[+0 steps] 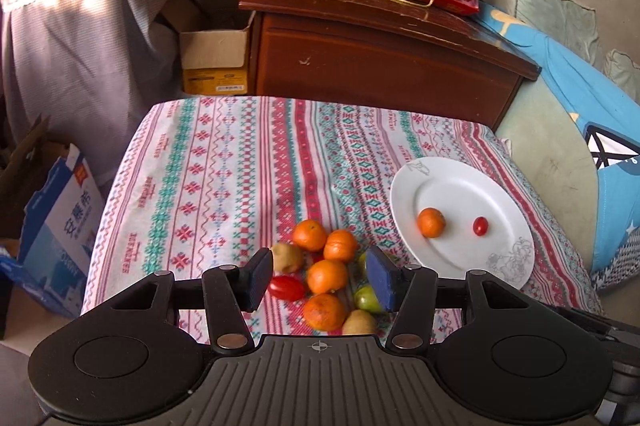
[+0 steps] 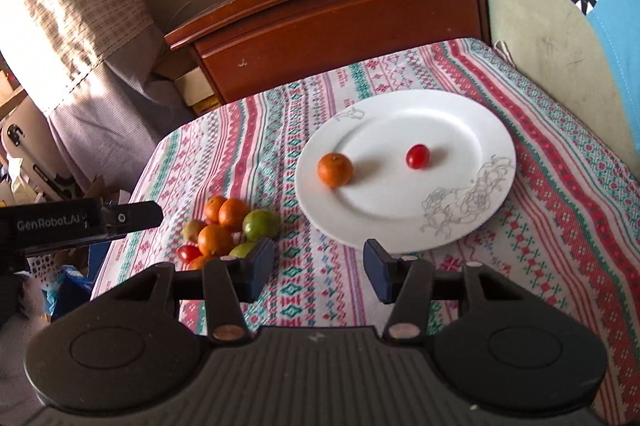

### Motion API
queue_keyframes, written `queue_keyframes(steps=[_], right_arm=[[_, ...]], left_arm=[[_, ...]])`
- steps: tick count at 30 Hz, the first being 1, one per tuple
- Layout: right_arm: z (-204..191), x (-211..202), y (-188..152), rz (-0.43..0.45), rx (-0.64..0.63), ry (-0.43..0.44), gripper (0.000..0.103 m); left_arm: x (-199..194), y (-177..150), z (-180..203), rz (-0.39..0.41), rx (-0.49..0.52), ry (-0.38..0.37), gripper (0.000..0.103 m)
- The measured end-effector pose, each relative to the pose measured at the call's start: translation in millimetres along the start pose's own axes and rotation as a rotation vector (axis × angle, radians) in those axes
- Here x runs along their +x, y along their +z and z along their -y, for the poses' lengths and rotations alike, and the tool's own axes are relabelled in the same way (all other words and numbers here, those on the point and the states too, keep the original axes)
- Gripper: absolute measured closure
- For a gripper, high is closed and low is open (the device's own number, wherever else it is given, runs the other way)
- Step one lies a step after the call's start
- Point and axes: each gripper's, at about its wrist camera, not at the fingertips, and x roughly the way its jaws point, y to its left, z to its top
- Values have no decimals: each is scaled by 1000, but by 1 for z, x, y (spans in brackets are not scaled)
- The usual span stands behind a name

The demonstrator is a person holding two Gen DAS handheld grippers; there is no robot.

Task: Organize fruits
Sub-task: 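Grasp a brown kiwi-like fruit from the cluster with the right tool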

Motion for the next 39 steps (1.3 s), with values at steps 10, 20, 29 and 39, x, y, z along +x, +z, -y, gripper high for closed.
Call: queue_keyframes(steps=[10,20,29,39], right_arm=[[-35,6,-36,-72,-130,86,52],[-43,24,-49,-94,-197,66,69],[-37,27,-45,-60,-180,35,77],[-21,28,-38,-45,-106,-7,77]], left_arm=[[-6,-27,-21,-15,-33,77,52],[13,-41,-15,-48,13,60,57],[31,-45,-10,-49,29,42,60],[39,-45,-6,-28,12,-28,60]])
